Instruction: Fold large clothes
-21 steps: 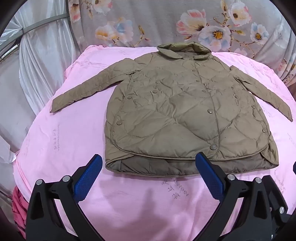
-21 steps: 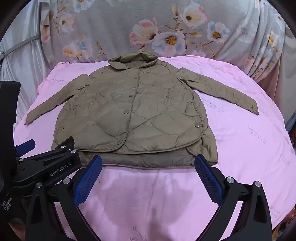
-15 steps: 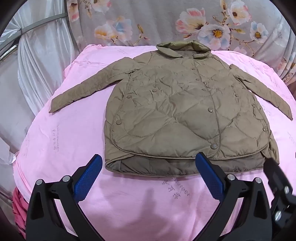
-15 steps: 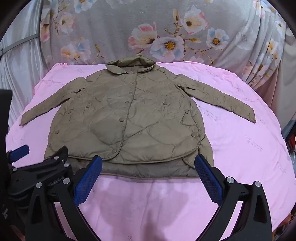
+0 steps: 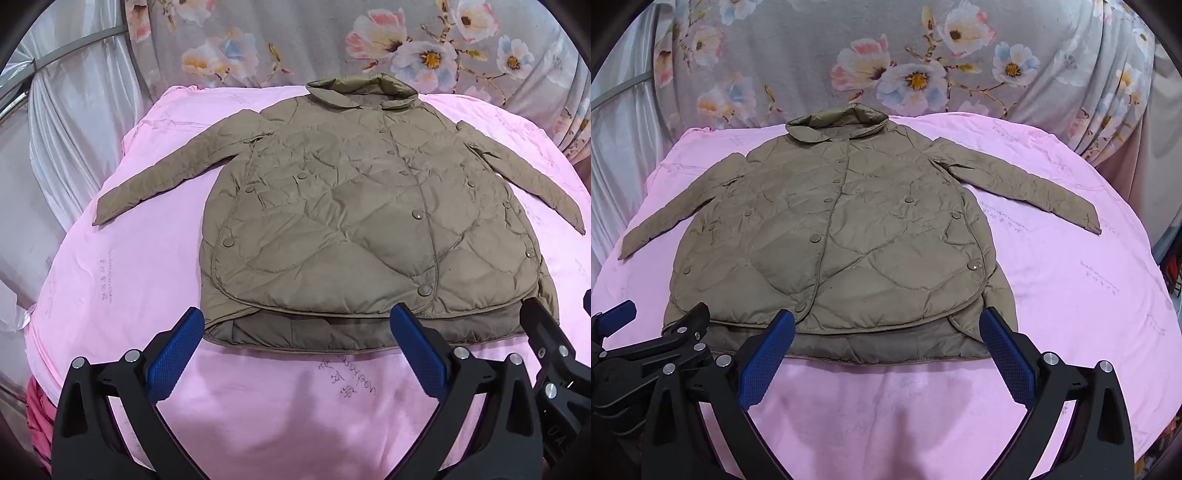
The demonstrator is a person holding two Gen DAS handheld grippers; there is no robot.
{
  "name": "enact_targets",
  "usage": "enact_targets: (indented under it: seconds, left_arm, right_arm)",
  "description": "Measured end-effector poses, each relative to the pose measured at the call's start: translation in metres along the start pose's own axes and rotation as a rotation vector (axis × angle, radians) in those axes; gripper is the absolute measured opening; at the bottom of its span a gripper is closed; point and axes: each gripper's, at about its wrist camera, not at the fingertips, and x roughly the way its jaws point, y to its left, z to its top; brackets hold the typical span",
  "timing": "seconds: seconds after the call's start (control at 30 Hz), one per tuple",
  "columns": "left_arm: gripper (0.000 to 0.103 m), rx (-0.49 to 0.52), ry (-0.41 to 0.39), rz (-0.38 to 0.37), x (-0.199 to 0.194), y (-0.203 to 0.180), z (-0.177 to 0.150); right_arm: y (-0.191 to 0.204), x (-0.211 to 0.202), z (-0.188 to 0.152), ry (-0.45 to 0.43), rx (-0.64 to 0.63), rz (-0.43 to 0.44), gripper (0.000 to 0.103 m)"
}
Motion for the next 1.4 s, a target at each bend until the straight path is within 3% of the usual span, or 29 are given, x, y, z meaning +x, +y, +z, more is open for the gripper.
enact_targets:
  seconds: [1.4]
  left_arm:
    - [0.098,0.001,0.018,0.005,0.006,-0.001,0.001]
  right_arm:
    - [0.000,0.010,0.005,0.008,0.011,0.018,0.098]
